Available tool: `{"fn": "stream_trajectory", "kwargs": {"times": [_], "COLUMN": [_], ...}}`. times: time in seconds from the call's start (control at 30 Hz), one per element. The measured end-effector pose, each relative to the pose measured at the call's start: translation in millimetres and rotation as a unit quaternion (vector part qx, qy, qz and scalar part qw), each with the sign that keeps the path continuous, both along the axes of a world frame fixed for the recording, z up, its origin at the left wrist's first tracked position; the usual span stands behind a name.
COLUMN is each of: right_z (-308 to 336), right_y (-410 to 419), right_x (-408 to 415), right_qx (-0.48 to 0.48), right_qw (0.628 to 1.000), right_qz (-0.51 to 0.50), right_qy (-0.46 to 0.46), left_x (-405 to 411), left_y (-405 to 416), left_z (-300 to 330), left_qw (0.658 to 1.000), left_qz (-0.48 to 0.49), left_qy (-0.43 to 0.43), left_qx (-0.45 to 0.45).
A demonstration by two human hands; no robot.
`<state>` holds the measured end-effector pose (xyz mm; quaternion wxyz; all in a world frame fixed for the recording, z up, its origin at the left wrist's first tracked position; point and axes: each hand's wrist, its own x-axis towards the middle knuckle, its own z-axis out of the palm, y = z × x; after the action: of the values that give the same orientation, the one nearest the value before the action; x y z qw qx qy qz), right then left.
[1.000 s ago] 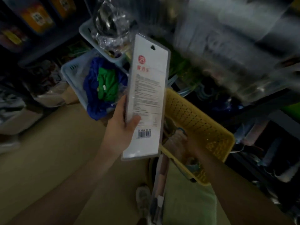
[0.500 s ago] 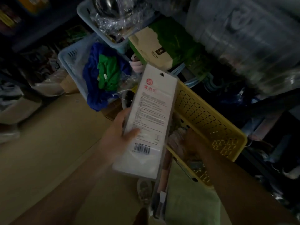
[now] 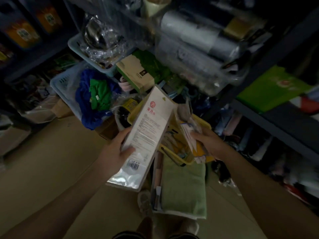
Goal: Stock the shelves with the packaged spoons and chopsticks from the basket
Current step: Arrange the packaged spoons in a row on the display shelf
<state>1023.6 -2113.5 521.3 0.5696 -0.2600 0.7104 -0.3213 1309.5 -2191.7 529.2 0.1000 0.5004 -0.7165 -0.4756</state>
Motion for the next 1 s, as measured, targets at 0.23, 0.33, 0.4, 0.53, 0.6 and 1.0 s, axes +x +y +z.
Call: {"fn": "stream_trajectory", "kwargs": {"times": [0.23, 0.33, 0.4, 0.53, 0.6, 1.0], "right_z": [69, 88, 100, 143, 166, 297], "right_y": [85, 130, 169, 260, 308, 491], "right_x": [-11, -24, -36, -68, -88, -246], "right_qx": [-0.083, -0.133, -0.164, -0.195, -0.190, -0.235], "right_qw": [0.993, 0.982, 0.972, 0.942, 0.929, 0.852], "right_qz": [-0.082, -0.136, -0.169, -0.271, -0.307, -0.432], "right_qy": [-0.037, -0.001, 0.013, 0.045, 0.078, 0.178], "left_x": [-23, -57, -86, -148, -182, -420], "left_y": [67, 105, 137, 207, 242, 361], "left_z": [53, 72, 88, 121, 141, 289], "left_qw": [0.995, 0.987, 0.980, 0.967, 0.959, 0.901], "left_qz": [-0.050, -0.078, -0.099, -0.121, -0.144, -0.197], "left_qy": [0.039, 0.091, 0.125, 0.171, 0.184, 0.381], "left_qx": [-0.076, -0.107, -0.118, -0.144, -0.159, -0.063]}}
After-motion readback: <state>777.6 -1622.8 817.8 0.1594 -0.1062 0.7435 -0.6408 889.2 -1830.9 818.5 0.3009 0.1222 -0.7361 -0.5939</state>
